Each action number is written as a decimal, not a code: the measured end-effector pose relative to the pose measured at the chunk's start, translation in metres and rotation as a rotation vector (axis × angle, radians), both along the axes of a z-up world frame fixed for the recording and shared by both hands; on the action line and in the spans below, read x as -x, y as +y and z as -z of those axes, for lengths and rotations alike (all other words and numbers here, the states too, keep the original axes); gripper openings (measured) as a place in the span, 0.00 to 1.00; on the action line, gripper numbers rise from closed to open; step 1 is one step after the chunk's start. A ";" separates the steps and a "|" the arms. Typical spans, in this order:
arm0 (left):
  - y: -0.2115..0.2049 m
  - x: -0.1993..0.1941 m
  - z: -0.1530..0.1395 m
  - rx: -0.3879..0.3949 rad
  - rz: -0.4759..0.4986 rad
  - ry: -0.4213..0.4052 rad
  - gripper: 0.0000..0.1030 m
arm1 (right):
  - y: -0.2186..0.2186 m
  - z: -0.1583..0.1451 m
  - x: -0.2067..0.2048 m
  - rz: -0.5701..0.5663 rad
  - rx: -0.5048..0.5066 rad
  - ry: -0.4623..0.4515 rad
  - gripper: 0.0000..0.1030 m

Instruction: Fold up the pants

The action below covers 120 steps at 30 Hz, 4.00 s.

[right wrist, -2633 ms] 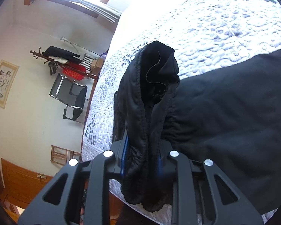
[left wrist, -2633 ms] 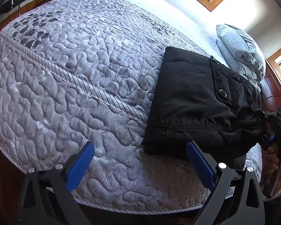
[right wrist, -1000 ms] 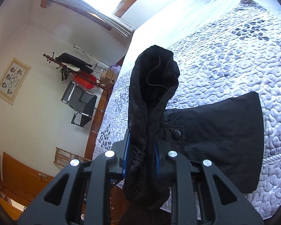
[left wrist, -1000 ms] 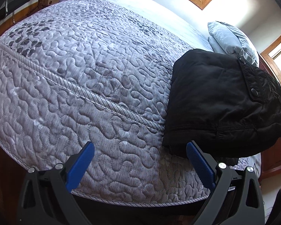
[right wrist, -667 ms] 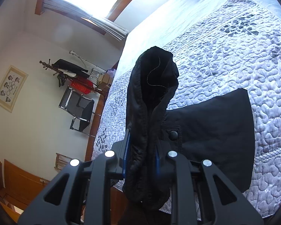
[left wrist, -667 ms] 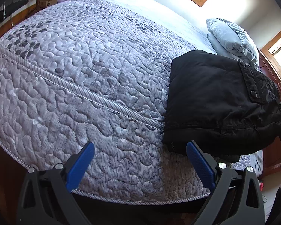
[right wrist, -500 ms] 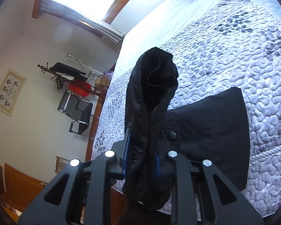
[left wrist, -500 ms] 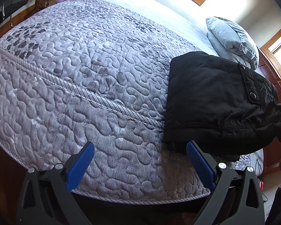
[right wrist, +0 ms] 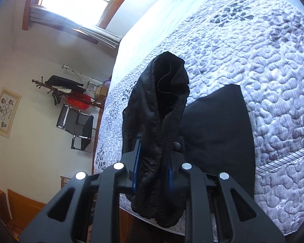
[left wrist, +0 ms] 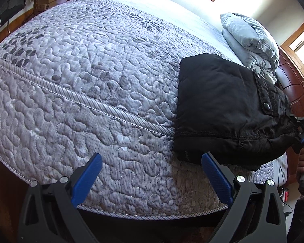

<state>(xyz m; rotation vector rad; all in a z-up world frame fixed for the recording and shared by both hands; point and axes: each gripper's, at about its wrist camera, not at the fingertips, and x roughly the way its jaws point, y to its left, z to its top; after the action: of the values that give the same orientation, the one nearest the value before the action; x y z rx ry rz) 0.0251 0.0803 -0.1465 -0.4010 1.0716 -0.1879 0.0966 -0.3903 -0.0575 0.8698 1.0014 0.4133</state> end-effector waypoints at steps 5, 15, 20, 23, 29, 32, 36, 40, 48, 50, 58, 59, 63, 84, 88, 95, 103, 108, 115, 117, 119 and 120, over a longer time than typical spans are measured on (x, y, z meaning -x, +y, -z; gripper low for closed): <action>-0.004 -0.002 -0.002 -0.014 0.011 0.000 0.96 | -0.010 0.029 0.000 0.025 -0.014 0.051 0.20; -0.013 -0.001 -0.004 -0.039 0.037 0.006 0.96 | -0.026 0.087 0.003 0.077 -0.095 0.131 0.24; -0.016 -0.001 -0.005 -0.045 0.045 0.009 0.96 | -0.031 0.103 0.008 0.090 -0.134 0.141 0.30; -0.018 0.000 -0.007 -0.048 0.054 0.005 0.96 | -0.035 0.103 0.015 0.084 -0.128 0.127 0.37; -0.021 0.000 -0.007 -0.039 0.059 0.006 0.96 | -0.051 0.101 0.046 0.083 -0.133 0.095 0.60; -0.023 0.000 -0.007 -0.037 0.070 0.005 0.96 | -0.055 0.100 0.064 0.093 -0.153 0.087 0.67; -0.026 0.002 -0.007 -0.034 0.079 0.006 0.96 | -0.055 0.101 0.078 0.090 -0.169 0.088 0.69; -0.027 0.004 -0.008 -0.033 0.084 0.001 0.96 | -0.051 0.104 0.091 0.094 -0.178 0.090 0.71; -0.032 0.008 -0.012 -0.032 0.098 -0.005 0.96 | -0.040 0.100 0.094 0.103 -0.131 0.102 0.44; -0.033 0.009 -0.013 -0.031 0.100 -0.007 0.96 | -0.043 0.101 0.096 0.109 -0.138 0.100 0.39; -0.036 0.010 -0.016 -0.033 0.106 -0.015 0.96 | -0.047 0.088 0.100 0.103 -0.099 0.061 0.34; -0.036 0.010 -0.016 -0.034 0.107 -0.016 0.96 | -0.047 0.088 0.102 0.105 -0.098 0.062 0.34; -0.037 0.009 -0.017 -0.038 0.109 -0.019 0.96 | -0.057 0.101 0.103 0.121 -0.119 0.079 0.33; -0.048 -0.002 -0.042 -0.093 0.135 -0.087 0.96 | -0.071 0.130 0.119 0.144 -0.170 0.092 0.45; -0.052 -0.007 -0.049 -0.087 0.157 -0.092 0.96 | -0.084 0.110 0.127 0.172 -0.171 0.046 0.66; -0.040 -0.030 -0.054 0.070 0.173 -0.031 0.96 | -0.117 0.074 0.137 0.174 -0.079 -0.004 0.80; -0.017 -0.052 -0.055 0.163 0.116 -0.013 0.96 | -0.131 0.056 0.145 0.184 -0.024 -0.034 0.83; -0.010 -0.069 -0.036 0.257 0.130 0.047 0.96 | -0.127 0.065 0.138 0.162 0.005 -0.006 0.84; -0.030 -0.090 -0.014 0.225 0.253 0.117 0.96 | -0.118 0.084 0.119 0.106 0.039 0.043 0.85; -0.041 -0.096 -0.007 0.244 0.322 0.138 0.96 | -0.114 0.088 0.112 0.074 0.053 0.053 0.86; -0.050 -0.102 -0.001 0.217 0.366 0.152 0.96 | -0.110 0.091 0.104 0.050 0.075 0.069 0.86; -0.055 -0.106 0.001 0.167 0.377 0.158 0.96 | -0.109 0.092 0.101 0.041 0.079 0.073 0.86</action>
<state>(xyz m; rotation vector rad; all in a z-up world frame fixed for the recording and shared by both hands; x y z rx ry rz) 0.1313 0.0248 -0.1477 -0.3648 1.2871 -0.5912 -0.0040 -0.4989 -0.1498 0.8373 1.0587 0.3073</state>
